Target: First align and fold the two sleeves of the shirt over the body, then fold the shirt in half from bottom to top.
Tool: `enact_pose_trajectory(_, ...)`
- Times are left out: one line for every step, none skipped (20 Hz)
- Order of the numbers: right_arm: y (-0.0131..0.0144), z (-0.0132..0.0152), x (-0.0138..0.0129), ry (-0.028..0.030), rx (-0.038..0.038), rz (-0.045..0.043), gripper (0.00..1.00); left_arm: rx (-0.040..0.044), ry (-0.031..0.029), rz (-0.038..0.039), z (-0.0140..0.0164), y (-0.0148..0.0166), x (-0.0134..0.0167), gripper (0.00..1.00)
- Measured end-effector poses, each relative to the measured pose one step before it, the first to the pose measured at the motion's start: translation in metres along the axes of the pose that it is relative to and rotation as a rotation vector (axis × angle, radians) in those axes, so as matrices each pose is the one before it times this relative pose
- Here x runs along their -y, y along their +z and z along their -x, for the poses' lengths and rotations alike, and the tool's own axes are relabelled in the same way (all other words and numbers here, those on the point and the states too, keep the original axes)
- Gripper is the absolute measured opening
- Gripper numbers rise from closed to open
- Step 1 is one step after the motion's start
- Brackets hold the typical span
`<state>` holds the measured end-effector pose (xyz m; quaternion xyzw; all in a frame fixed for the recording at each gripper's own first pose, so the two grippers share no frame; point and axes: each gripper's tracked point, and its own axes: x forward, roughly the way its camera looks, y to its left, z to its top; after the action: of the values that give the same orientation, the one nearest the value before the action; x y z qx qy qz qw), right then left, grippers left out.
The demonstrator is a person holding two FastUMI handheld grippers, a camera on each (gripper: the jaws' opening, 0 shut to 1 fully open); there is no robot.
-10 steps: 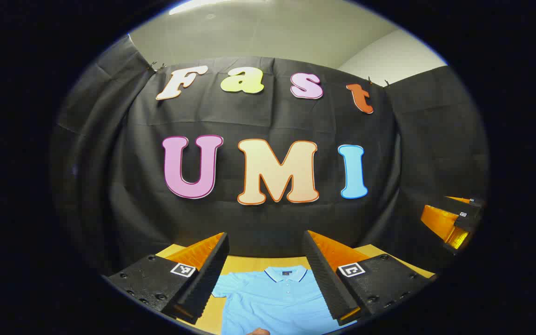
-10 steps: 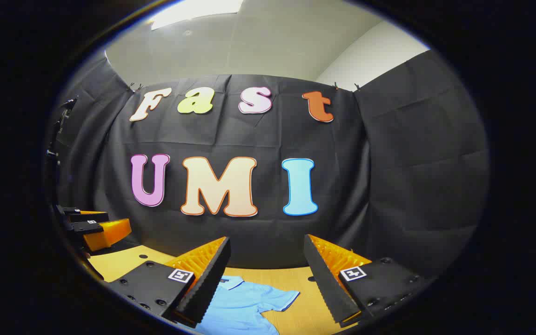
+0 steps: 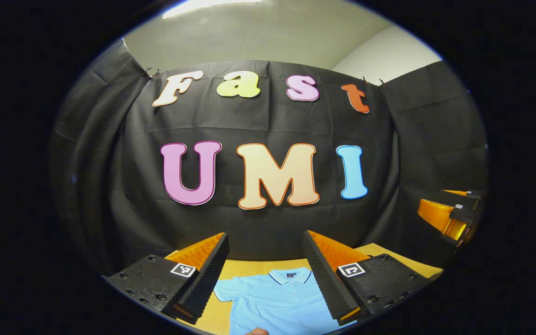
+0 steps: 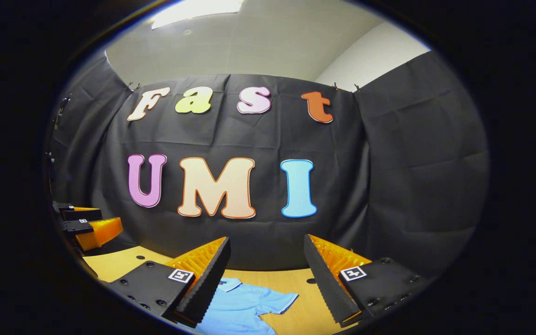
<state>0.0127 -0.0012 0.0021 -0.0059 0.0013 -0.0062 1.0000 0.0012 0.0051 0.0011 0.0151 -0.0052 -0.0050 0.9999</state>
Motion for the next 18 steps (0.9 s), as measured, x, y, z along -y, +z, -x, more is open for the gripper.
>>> enact_pose_trajectory(-0.0001, -0.00084, -0.00091, -0.00092, -0.00299, 0.00087, 0.98, -0.00139, 0.00141, -0.00121, -0.00029, -0.00068, -0.00175, 0.95)
enact_pose_trajectory(-0.00169, -0.00012, -0.00159, 0.00128, -0.00306, 0.00102, 0.98, 0.00103, 0.00412, -0.00138, -0.00024, -0.00034, -0.00241, 0.95)
enact_pose_trajectory(-0.00084, -0.00106, -0.00158, 0.00035, -0.00151, 0.00291, 0.98, 0.00204, 0.00177, -0.0004, -0.00067, 0.00083, -0.00177, 0.95)
enact_pose_trajectory(-0.00135, -0.00015, -0.00137, 0.00141, -0.00046, 0.00394, 0.98, 0.00173, 0.00228, -0.0007, 0.00024, 0.00054, -0.00167, 0.95)
enact_pose_trajectory(-0.00102, -0.00156, -0.00156, 0.00182, -0.00223, 0.0032, 0.98, 0.00016, 0.00096, -0.00011, -0.00031, -0.00041, -0.00138, 0.95)
enact_pose_trajectory(-0.0022, -0.00203, -0.00219, 0.00352, -0.00418, 0.00303, 0.99, 0.0014, 0.00213, 0.00055, 0.00032, -0.00009, -0.00156, 0.95)
enact_pose_trajectory(-0.0027, -0.00214, -0.00173, 0.00252, -0.00637, 0.00221, 0.98, -0.00231, 0.00207, 0.0001, -0.00069, -0.00064, -0.0024, 0.95)
enact_pose_trajectory(-0.00603, -0.00355, -0.00168, 0.00263, -0.01418, 0.00423, 0.98, -0.00317, 0.00176, -0.00048, 0.00054, -0.00228, -0.00177, 0.95)
enact_pose_trajectory(-0.0062, -0.00379, -0.00111, 0.00069, -0.01481, 0.00845, 0.99, -0.00193, 0.00245, -0.00146, 0.00029, 0.00036, -0.00203, 0.95)
enact_pose_trajectory(-0.00512, -0.00524, 0.00005, -0.00166, -0.01025, 0.00923, 0.98, -0.00021, 0.00184, -0.00147, 0.00013, -0.00062, -0.00278, 0.94)
enact_pose_trajectory(-0.00543, -0.00546, -0.00001, -0.0031, -0.01237, 0.00922, 0.98, 0.00131, 0.00389, -0.00319, -0.00081, 0.00087, -0.00304, 0.94)
enact_pose_trajectory(-0.00717, -0.00552, 0.00052, -0.00244, -0.01158, 0.00959, 0.98, 0.00088, 0.00332, -0.00448, -0.00025, 0.0001, -0.00314, 0.94)
enact_pose_trajectory(-0.00601, -0.00662, 0.0007, -0.00483, -0.01131, 0.00848, 0.98, 0.00308, 0.00253, -0.00372, 0.00053, 0.00091, -0.00323, 0.94)
enact_pose_trajectory(-0.00821, -0.0074, 0.00122, -0.0048, -0.01766, 0.00481, 0.98, 0.00205, 0.00356, -0.0032, -0.00091, 0.00021, -0.00303, 0.94)
enact_pose_trajectory(-0.00676, -0.00705, 0.00128, -0.00394, -0.01178, -0.0019, 0.98, -0.00055, 0.00479, -0.00356, -0.00084, 0.00008, -0.00384, 0.95)
enact_pose_trajectory(-0.00522, -0.00571, 0.00085, -0.0054, -0.01376, -0.00098, 0.98, 0.00065, 0.00642, -0.00299, -0.00027, -0.00036, -0.00417, 0.94)
enact_pose_trajectory(-0.00626, -0.00755, 0.00249, -0.00976, -0.00813, 0.00244, 0.98, 0.00112, 0.0065, -0.00251, -0.00147, 0.00054, -0.00428, 0.94)
enact_pose_trajectory(-0.00757, -0.00708, 0.00341, -0.01026, -0.01235, 0.00562, 0.98, -0.00016, 0.00554, -0.00277, -0.00122, -0.00087, -0.00316, 0.94)
